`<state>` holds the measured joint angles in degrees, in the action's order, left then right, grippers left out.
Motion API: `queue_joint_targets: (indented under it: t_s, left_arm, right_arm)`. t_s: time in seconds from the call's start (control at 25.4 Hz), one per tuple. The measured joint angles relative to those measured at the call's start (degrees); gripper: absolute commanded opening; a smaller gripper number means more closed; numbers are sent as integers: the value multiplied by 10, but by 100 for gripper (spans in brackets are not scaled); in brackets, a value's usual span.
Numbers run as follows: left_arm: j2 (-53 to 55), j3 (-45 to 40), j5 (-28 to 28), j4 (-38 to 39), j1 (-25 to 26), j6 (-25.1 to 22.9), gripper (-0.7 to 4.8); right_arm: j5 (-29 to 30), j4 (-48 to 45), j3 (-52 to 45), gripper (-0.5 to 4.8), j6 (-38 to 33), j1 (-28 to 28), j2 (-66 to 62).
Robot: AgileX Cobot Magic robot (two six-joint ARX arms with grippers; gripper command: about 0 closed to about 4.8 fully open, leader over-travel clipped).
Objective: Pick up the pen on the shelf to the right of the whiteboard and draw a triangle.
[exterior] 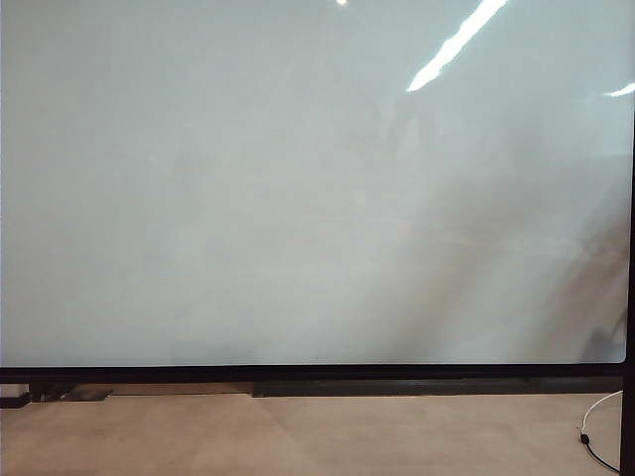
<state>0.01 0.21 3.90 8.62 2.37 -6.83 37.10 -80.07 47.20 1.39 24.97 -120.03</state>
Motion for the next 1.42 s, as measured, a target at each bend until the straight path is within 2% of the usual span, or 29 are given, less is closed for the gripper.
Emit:
queue_joint_targets:
  t_s: [0.9,0.98,1.3,1.38,1.42]
  left_arm:
    - [0,0,0,0,0,0,-5]
    - [0,0,0,0,0,0,-5]
    - [0,0,0,0,0,0,-5]
    - [0,0,0,0,0,0,-5]
    - [0,0,0,0,0,0,-5]
  right_arm:
    - [0,0,0,131,6,11,0]
    - [0,0,0,79,6,10,0]
    - [-5,-2,0,46,11,10,1]
    - [-4,-2,0,-9,11,10,1]
    - [-4,-2,0,-7,11,10,1]
